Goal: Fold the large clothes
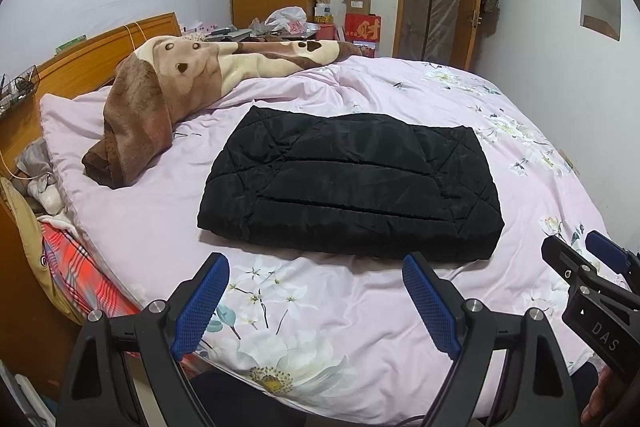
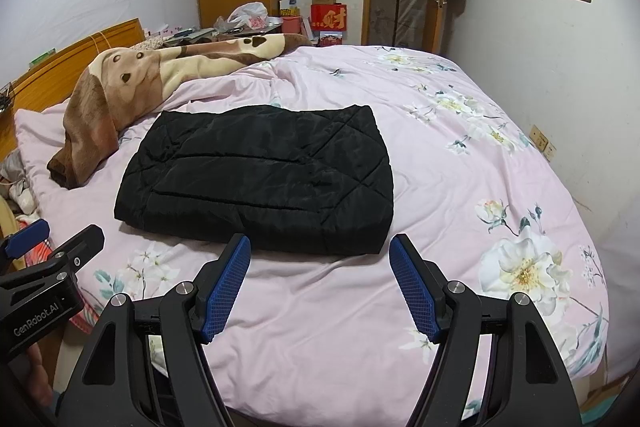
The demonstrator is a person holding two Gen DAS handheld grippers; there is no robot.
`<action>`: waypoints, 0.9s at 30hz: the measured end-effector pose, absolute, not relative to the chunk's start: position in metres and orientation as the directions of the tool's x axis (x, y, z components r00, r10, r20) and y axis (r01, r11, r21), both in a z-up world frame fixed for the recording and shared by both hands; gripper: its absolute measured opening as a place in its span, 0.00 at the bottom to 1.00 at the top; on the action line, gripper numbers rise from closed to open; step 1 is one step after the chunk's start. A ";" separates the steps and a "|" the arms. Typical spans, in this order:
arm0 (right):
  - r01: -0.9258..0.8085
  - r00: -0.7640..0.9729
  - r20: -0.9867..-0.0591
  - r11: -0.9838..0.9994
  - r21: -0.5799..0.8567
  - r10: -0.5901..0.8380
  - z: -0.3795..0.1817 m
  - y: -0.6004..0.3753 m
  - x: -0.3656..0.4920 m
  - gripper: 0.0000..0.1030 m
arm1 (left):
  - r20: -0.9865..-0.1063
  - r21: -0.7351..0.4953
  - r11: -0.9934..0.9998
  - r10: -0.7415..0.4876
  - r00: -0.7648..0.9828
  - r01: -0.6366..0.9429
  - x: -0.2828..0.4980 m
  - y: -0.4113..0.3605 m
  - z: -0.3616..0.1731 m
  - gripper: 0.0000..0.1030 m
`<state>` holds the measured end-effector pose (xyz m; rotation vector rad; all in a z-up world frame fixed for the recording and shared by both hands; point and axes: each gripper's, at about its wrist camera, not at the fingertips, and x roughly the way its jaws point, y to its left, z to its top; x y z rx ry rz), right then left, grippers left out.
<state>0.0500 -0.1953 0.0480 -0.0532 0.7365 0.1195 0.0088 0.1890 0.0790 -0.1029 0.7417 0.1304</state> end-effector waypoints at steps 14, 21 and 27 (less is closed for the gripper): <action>-0.130 0.734 -0.673 0.992 -0.006 0.092 0.048 -0.197 0.050 0.70 | -0.679 -0.042 0.987 0.085 0.729 -0.154 0.010 0.190 0.079 0.86; -0.128 0.732 -0.675 0.992 -0.004 0.092 0.047 -0.197 0.050 0.70 | -0.682 -0.043 0.987 0.085 0.726 -0.156 0.010 0.190 0.079 0.86; -0.127 0.732 -0.676 0.992 -0.004 0.091 0.046 -0.198 0.050 0.70 | -0.679 -0.031 0.984 0.108 0.726 -0.176 0.008 0.195 0.078 0.86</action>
